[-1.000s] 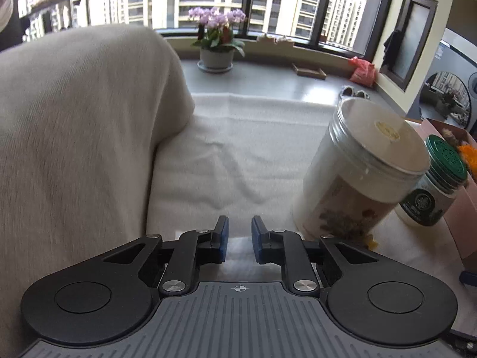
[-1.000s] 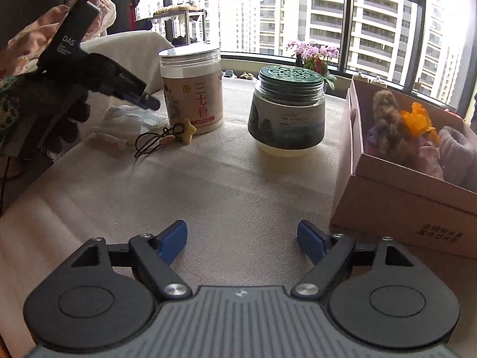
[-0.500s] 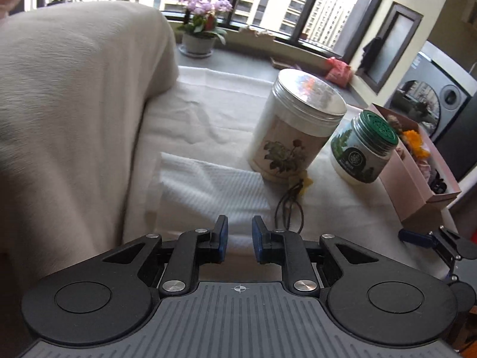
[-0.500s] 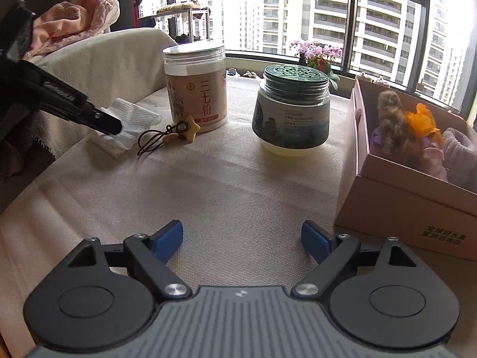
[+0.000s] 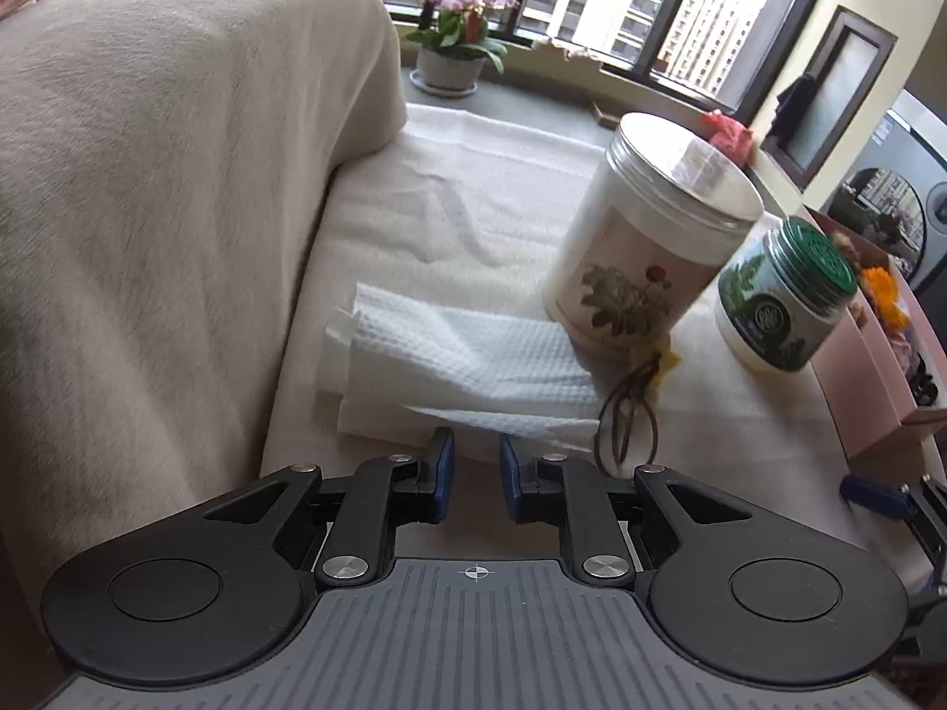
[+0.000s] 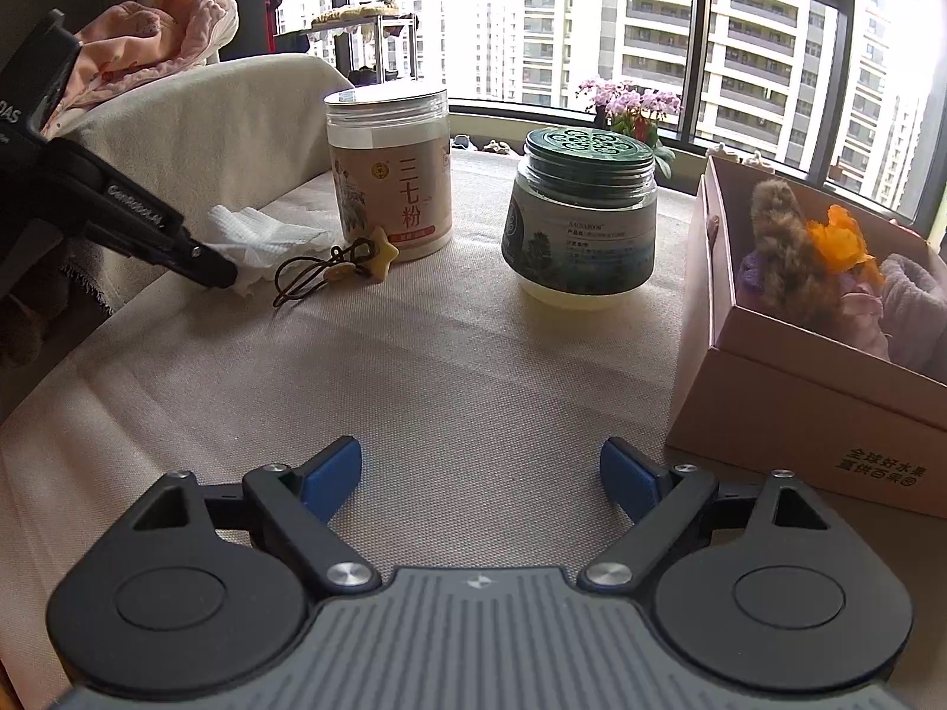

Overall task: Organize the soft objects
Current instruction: 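Move the left gripper over the white paper towel beside the white jar, then close the left gripper on the white paper towel and lift it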

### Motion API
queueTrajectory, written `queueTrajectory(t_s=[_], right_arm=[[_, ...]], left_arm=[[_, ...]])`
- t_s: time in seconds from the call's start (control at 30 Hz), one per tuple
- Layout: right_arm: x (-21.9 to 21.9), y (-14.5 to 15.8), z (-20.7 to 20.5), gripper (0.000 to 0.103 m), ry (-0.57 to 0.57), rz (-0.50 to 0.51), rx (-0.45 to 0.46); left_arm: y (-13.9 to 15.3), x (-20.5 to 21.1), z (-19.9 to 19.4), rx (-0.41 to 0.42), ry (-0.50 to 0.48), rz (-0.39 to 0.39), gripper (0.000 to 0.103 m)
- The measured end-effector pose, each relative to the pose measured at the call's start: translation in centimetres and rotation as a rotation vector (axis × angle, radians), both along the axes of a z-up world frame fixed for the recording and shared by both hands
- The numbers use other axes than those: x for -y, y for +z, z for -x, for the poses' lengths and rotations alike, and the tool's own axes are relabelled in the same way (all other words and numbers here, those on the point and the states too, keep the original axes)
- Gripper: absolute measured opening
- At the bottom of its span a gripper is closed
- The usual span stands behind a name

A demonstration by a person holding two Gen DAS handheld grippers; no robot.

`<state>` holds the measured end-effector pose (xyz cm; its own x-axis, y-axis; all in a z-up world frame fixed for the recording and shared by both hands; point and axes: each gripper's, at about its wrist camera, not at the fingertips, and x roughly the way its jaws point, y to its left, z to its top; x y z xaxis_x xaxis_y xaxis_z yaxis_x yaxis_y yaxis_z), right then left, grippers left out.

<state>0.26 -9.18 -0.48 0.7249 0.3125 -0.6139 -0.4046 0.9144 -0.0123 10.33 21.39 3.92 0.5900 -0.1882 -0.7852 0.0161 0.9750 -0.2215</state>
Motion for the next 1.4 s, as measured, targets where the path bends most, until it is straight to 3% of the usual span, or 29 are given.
queueTrajectory(t_s=[0.17, 0.33, 0.4, 0.63, 0.77, 0.97, 1.1, 1.23, 1.4], right_arm=[[0.0, 0.0, 0.0, 0.089, 0.000, 0.000, 0.000], [-0.1, 0.0, 0.0, 0.091, 0.006, 0.002, -0.004], [-0.3, -0.1, -0.2, 0.103, 0.021, 0.005, -0.019], [-0.6, 0.1, -0.6, 0.103, 0.074, 0.036, -0.063], [-0.4, -0.2, -0.3, 0.103, 0.086, 0.026, -0.039], [-0.4, -0.1, -0.2, 0.103, 0.087, 0.023, -0.036], [-0.4, -0.1, -0.2, 0.103, 0.087, 0.023, -0.036], [-0.4, -0.1, -0.2, 0.103, 0.089, 0.023, -0.037], [-0.4, -0.1, -0.1, 0.103, 0.091, 0.023, -0.036]], left_arm=[[-0.3, -0.3, -1.4, 0.051, 0.056, 0.071, 0.020], [-0.1, -0.6, -2.8, 0.176, 0.120, 0.099, 0.020], [-0.4, -0.3, -3.5, 0.189, 0.122, 0.087, 0.020], [-1.3, 1.0, -5.2, 0.239, 0.047, -0.029, 0.020], [-1.0, 1.7, -6.2, 0.249, -0.038, -0.110, 0.020], [-0.7, 3.6, -4.7, 0.189, -0.332, -0.281, 0.021], [-0.7, 3.5, -4.1, 0.144, -0.384, -0.319, 0.025], [-0.6, 3.2, -4.9, 0.161, -0.341, -0.408, 0.026], [2.4, 1.5, -5.7, 0.260, -0.193, -0.315, 0.026]])
